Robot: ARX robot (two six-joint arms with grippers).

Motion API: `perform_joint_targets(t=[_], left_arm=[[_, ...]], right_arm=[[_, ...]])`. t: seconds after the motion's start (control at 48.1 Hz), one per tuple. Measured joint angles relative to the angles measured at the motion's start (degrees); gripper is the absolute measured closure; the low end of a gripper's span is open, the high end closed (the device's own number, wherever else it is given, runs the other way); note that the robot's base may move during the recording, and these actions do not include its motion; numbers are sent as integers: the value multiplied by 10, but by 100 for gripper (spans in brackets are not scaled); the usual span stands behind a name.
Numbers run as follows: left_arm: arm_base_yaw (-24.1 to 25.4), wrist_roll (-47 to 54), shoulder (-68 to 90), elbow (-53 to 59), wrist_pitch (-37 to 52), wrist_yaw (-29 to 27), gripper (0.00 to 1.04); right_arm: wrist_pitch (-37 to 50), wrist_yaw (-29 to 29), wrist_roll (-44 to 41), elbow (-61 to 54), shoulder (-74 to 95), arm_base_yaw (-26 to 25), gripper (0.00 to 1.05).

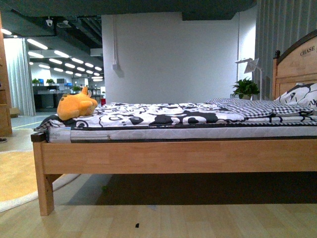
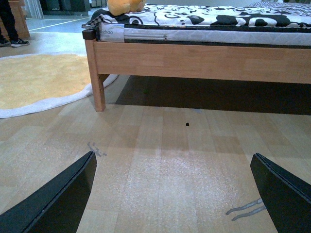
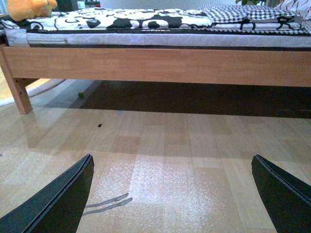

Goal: Put away toys

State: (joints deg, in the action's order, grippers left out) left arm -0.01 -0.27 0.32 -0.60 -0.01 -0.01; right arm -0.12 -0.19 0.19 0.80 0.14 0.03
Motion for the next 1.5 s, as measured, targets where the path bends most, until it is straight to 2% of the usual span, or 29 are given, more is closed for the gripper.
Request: perform_joint_targets(t=[1.496], left_arm=[[0,0,0,0,0,0,6]], right_arm=[[0,0,0,0,0,0,6]])
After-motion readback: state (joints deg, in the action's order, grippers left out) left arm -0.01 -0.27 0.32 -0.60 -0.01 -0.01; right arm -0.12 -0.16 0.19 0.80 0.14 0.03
